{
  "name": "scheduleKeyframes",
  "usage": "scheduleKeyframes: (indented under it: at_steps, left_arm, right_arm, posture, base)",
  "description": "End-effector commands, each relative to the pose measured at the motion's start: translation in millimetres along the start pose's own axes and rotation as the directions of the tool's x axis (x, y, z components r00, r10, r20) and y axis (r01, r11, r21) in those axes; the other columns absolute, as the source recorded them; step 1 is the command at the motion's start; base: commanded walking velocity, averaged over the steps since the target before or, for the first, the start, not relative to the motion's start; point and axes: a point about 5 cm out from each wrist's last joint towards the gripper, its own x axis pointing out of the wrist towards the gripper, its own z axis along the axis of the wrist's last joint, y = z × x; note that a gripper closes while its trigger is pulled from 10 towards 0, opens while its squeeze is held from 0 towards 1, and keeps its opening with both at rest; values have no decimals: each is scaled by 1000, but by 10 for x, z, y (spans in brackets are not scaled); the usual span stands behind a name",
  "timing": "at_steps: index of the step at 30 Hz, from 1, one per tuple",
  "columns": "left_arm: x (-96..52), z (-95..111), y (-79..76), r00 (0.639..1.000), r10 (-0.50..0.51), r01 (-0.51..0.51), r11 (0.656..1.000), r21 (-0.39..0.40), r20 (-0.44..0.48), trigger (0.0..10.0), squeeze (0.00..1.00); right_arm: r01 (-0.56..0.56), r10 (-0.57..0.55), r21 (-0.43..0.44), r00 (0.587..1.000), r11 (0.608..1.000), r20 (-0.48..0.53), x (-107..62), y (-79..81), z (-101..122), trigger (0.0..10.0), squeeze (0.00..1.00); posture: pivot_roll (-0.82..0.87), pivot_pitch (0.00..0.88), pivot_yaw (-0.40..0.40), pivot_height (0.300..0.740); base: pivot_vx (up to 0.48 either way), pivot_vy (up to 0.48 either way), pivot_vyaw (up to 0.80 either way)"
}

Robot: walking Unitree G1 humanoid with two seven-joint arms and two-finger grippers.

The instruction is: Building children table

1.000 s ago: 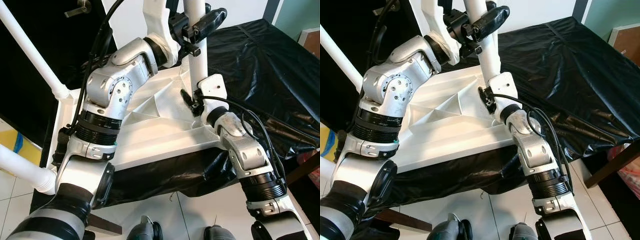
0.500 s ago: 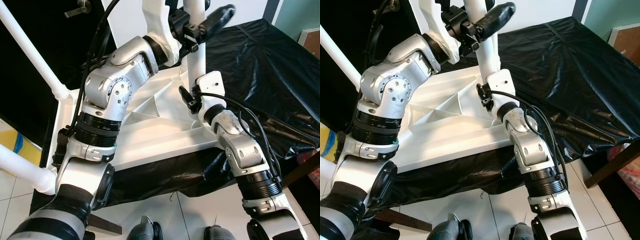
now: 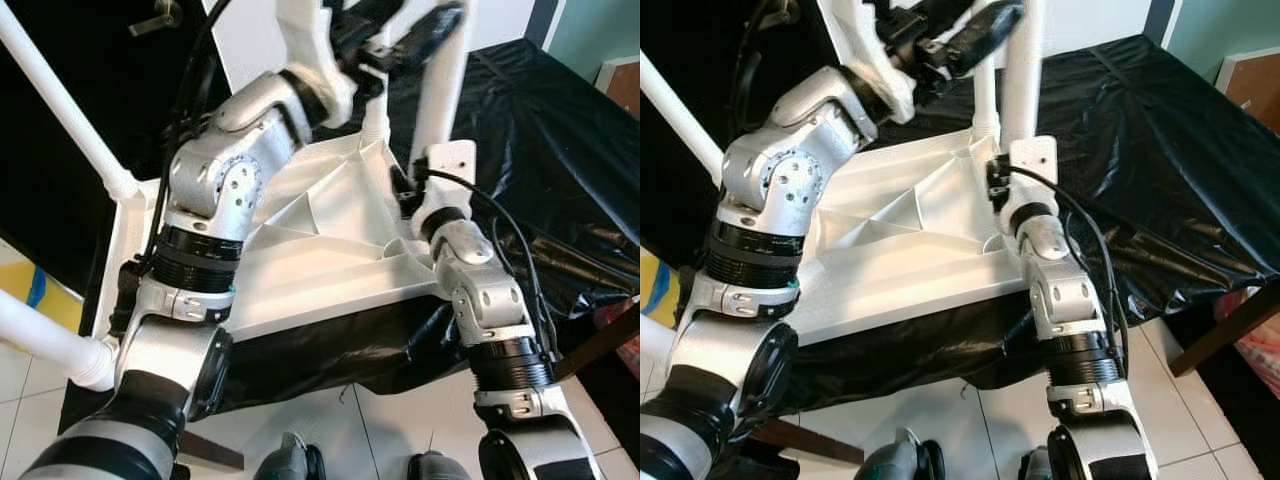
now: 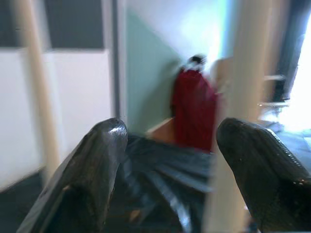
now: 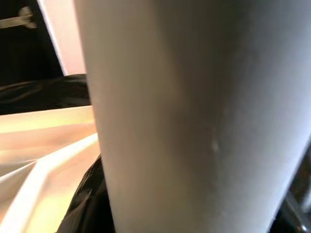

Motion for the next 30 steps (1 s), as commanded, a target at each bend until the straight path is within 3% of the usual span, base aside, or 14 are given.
scheduleKeyframes:
  at_steps: [1,4,10,14,21,30]
  left_arm:
    - [-50,-11,120,988,154,-154,988,10,1,10000,0]
    - [-189,-117,180,976,219,-219,976,17,-9,10000,0]
    - [-284,-228,168,968,250,-250,968,27,-27,10000,0]
    - [-388,-444,74,963,263,-261,964,47,-60,10000,0]
    - [-472,-600,-37,956,287,-282,956,77,-61,10000,0]
    - [-627,-839,-346,974,208,-207,978,22,-95,10000,0]
  right_arm:
    - [1,-1,13,1000,1000,14,-1,22,10,10000,0]
    - [28,-28,16,999,999,27,-26,-38,-9,10000,0]
    - [51,-53,26,997,998,60,-59,-108,6,10000,0]
    - [71,-75,38,993,997,86,-117,-182,10,10000,0]
    - [71,-78,55,988,996,131,-203,-217,15,10000,0]
    - [47,-59,70,980,996,188,-409,-223,3,10000,0]
  posture:
    - [-62,64,106,740]
    - [-61,68,95,740]
    - [-62,71,88,740]
    - [-62,77,77,740]
    - [-71,95,79,740]
    - [-72,121,95,740]
  base:
    - [0,0,0]
    - [0,0,0]
    - [0,0,0]
    - [0,0,0]
    - [0,0,0]
    - [0,0,0]
